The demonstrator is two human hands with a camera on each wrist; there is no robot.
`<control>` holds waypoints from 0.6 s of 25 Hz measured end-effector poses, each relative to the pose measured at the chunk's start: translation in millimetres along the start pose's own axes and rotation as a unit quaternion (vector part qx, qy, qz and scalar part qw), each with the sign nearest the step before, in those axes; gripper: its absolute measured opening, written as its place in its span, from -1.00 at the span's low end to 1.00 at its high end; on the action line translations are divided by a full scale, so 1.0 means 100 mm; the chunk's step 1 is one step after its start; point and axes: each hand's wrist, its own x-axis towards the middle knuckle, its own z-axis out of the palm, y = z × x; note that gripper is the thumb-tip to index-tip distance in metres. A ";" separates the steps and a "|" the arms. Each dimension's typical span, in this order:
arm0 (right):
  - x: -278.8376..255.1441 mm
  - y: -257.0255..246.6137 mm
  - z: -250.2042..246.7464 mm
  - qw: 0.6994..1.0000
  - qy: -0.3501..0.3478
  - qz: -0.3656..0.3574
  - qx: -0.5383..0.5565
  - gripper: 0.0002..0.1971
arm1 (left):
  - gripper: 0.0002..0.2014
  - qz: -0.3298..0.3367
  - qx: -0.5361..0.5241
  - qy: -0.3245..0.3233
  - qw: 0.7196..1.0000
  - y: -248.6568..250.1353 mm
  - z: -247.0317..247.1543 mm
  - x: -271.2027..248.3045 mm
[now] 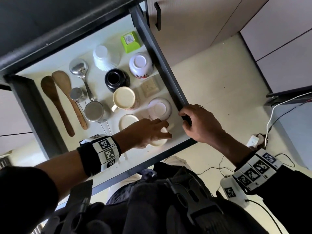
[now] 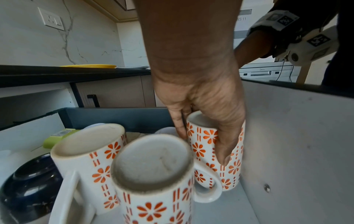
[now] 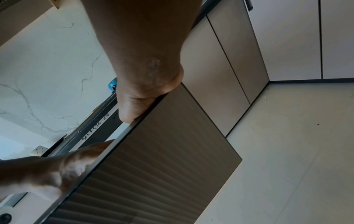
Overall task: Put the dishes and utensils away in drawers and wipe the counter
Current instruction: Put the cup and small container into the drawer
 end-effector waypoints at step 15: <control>0.07 -0.09 0.03 0.999 0.019 -0.022 -0.028 -0.79 | 0.01 -0.105 0.015 0.028 0.994 0.18 0.10 -0.23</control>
